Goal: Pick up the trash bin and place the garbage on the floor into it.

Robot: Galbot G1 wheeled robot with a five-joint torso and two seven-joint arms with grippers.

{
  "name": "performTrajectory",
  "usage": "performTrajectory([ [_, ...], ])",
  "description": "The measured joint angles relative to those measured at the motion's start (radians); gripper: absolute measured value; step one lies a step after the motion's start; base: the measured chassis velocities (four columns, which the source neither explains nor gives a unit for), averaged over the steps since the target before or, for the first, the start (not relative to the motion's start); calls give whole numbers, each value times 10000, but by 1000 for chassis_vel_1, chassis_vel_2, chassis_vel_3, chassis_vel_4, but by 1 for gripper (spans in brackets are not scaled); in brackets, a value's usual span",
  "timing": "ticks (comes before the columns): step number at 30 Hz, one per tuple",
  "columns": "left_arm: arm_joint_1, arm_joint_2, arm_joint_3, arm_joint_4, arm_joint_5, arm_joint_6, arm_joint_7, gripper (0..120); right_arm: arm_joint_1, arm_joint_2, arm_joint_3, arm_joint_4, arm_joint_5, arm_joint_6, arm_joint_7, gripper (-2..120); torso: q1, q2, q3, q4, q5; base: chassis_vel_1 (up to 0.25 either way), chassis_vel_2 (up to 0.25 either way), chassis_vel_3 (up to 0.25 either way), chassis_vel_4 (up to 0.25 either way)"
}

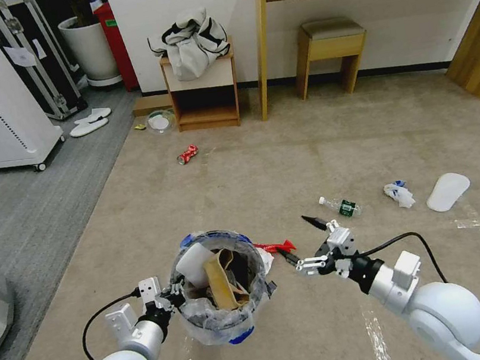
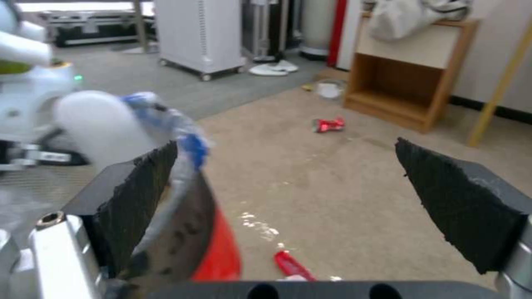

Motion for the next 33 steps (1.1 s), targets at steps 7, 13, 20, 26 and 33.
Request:
performTrajectory([
  [7,198,-81,-298,-25,195,-90,46,1,-192,453,316,-181,-304,106,76,100,0,0,0,3,1,0,0,0,0],
  [13,213,-91,-445,-43,172,-113,52,1,-478,764,588,-234,-660,148,90,100,0,0,0,2,1,0,0,0,0],
  [20,151,-115,-417,-43,151,-121,28,1,-632,917,688,-196,-851,163,71,100,0,0,0,3,1,0,0,0,0],
  [26,130,-126,-378,-72,188,-165,-12,1,-708,928,748,-152,-878,169,50,100,0,-1,0,3,1,0,0,0,0],
  [33,138,-158,-292,-102,260,-223,-34,1,-938,1106,828,-122,-1037,279,-68,100,1,-1,0,2,1,0,0,0,0],
])
